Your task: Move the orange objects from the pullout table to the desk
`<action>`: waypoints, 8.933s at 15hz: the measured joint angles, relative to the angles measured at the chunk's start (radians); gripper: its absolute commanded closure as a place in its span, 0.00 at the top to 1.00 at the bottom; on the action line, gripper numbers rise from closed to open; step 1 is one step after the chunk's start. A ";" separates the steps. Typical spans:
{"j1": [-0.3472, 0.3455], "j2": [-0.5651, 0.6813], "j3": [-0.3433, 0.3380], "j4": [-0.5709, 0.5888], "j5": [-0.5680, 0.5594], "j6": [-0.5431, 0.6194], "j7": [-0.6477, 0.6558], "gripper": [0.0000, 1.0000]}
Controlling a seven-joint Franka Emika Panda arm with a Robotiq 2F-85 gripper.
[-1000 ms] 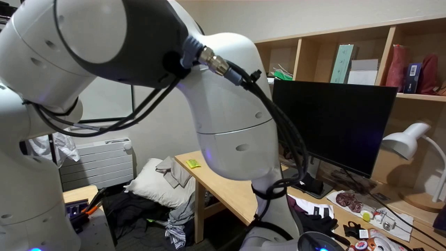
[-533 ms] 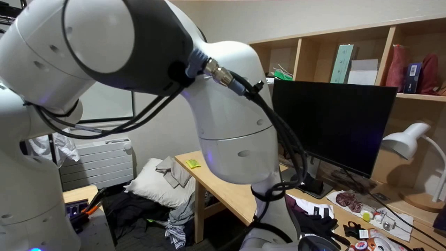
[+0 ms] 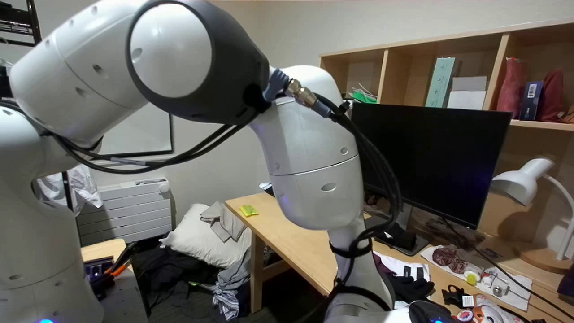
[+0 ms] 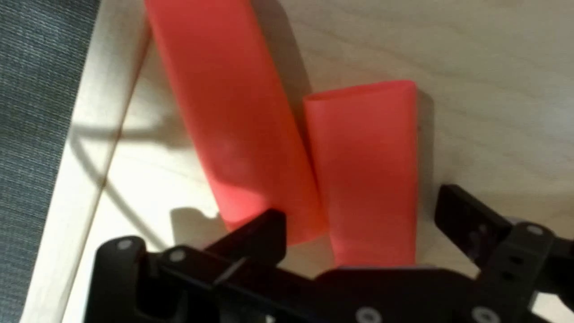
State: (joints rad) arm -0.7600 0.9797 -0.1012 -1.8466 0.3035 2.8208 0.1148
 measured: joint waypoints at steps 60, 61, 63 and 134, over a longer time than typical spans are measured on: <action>0.066 -0.114 -0.058 0.263 0.100 -0.213 0.258 0.21; 0.092 -0.114 -0.074 0.280 0.099 -0.236 0.297 0.21; 0.148 -0.111 -0.110 0.310 0.098 -0.287 0.372 0.21; 0.204 -0.111 -0.219 -0.130 0.053 -0.133 0.209 1.00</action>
State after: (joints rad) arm -0.5558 0.8687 -0.3198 -1.9768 0.3561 2.6879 0.3238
